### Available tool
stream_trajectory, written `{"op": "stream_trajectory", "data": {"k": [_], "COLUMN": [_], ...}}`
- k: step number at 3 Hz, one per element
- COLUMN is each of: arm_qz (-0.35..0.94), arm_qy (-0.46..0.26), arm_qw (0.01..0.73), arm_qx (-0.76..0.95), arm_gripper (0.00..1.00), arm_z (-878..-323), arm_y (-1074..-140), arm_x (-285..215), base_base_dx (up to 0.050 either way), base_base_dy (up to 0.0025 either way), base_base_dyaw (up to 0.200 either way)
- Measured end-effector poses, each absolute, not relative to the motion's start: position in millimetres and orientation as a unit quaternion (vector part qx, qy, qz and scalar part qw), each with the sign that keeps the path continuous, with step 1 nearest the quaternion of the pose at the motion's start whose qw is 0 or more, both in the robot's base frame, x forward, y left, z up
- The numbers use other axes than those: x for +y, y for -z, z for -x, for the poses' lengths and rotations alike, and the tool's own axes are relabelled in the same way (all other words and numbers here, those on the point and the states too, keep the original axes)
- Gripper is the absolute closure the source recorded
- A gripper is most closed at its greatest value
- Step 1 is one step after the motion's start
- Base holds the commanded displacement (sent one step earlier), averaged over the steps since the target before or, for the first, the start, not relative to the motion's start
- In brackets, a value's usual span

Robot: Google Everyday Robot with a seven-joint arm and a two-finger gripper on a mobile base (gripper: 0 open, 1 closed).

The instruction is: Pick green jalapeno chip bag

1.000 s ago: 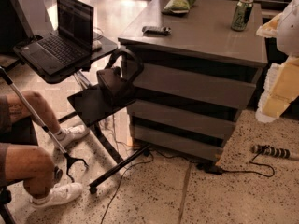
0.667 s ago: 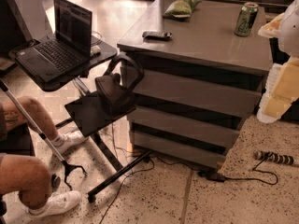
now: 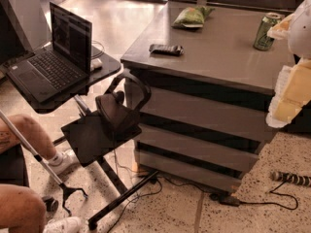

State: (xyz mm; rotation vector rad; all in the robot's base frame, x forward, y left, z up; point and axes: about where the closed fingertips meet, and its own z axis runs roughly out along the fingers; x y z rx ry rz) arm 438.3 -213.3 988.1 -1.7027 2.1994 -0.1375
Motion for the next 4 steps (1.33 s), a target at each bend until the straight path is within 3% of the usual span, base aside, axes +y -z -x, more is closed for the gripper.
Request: {"op": "stream_trajectory", "data": {"k": [1,2,3,4], "arm_qz": [0.602,0.602,0.602,0.602], "arm_qy": [0.049,0.049,0.049,0.049], "arm_qw": [0.177,0.177,0.178,0.178], "arm_qx": [0.777,0.777,0.777,0.777], "arm_gripper": [0.00,0.00,0.00,0.00], "arm_z": [-438.3,-438.3,-438.3,-438.3], "arm_y": [-988.1,-988.2,-988.3,-988.3], "arm_x": [-213.3,-213.3,-213.3,-213.3], "base_base_dx": [0.049,0.000,0.050,0.038], "base_base_dy": [0.00000,0.00000,0.00000,-0.00248], "base_base_dyaw": [0.000,-0.194,0.000,-0.128]}}
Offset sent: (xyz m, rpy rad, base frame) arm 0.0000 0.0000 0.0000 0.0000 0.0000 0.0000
